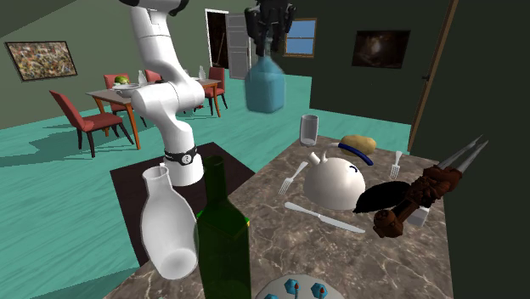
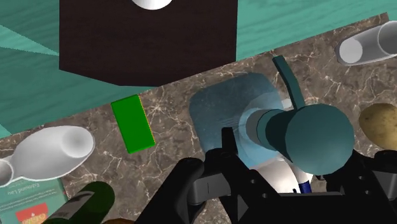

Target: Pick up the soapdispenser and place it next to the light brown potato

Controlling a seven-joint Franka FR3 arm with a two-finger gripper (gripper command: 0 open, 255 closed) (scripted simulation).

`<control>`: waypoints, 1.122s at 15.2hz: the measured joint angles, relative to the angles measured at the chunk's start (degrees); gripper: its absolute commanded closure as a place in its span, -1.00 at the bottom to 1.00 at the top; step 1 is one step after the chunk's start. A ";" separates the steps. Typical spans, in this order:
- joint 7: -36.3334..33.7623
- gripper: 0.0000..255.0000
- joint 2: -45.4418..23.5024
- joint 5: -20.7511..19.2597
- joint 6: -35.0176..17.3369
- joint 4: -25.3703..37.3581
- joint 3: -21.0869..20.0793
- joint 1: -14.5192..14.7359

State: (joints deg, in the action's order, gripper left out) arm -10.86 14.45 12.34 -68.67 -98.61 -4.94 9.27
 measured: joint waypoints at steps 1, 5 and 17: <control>-1.00 1.00 -0.65 0.36 -1.09 -0.24 -0.75 0.41; -5.19 1.00 -5.00 1.43 -4.40 1.71 -3.62 2.12; -18.49 1.00 -22.97 0.64 -12.11 14.84 -11.07 9.11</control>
State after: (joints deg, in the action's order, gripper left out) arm -29.35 -8.52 12.98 -80.79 -83.76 -16.01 18.38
